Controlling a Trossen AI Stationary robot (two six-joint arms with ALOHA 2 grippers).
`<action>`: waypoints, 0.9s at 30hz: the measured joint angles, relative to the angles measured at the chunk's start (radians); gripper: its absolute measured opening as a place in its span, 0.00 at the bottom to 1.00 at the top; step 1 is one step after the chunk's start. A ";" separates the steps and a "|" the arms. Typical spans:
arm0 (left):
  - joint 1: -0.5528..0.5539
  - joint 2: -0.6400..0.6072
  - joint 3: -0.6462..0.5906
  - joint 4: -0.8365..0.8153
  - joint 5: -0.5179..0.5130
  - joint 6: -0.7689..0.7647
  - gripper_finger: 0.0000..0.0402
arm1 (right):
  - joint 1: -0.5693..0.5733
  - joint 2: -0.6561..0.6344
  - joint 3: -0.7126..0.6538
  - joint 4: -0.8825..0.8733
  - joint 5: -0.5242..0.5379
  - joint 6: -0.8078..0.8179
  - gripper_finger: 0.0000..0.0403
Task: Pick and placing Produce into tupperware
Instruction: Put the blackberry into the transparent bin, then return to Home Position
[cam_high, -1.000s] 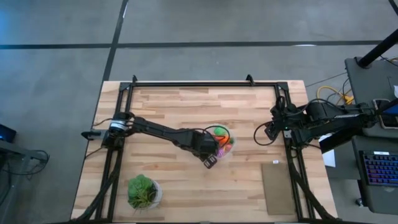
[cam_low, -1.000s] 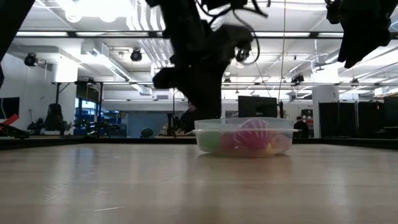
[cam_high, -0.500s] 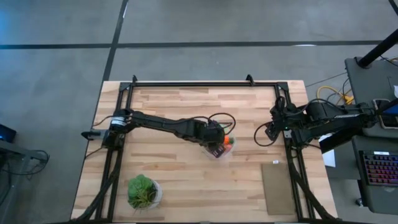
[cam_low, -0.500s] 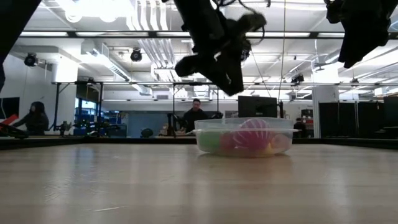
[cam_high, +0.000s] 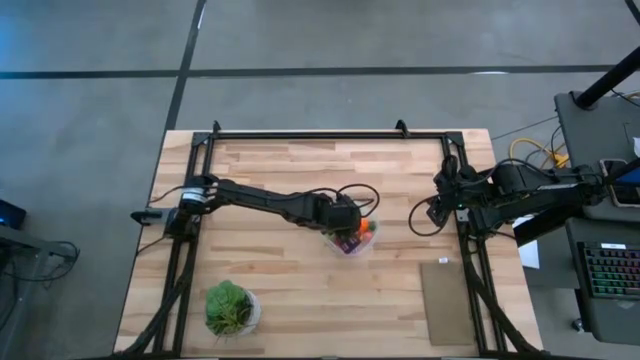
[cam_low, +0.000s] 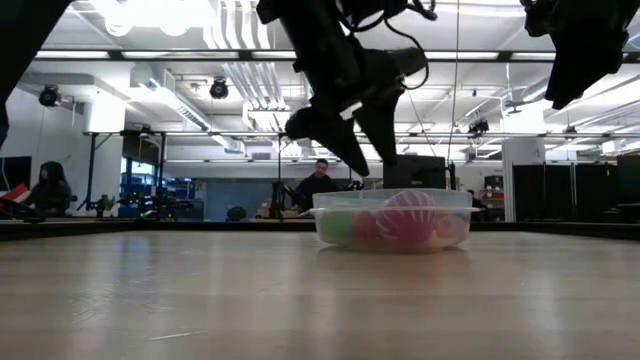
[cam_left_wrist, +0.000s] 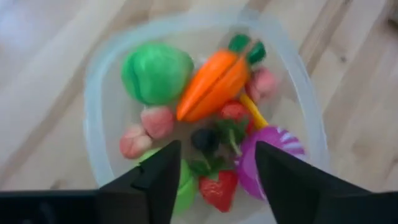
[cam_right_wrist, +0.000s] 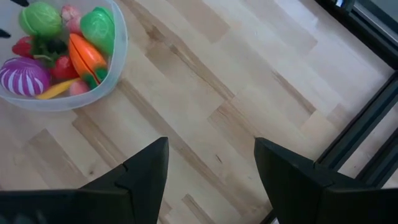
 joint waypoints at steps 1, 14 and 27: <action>0.000 0.001 -0.003 0.002 0.019 -0.001 0.49 | 0.000 0.000 0.000 0.000 0.000 0.000 0.57; -0.013 -0.187 0.045 0.007 0.019 0.108 0.55 | 0.000 0.000 0.061 0.010 -0.075 0.005 0.57; -0.043 -0.439 0.006 0.009 0.091 0.060 0.54 | 0.000 0.000 0.347 0.024 -0.111 0.141 0.57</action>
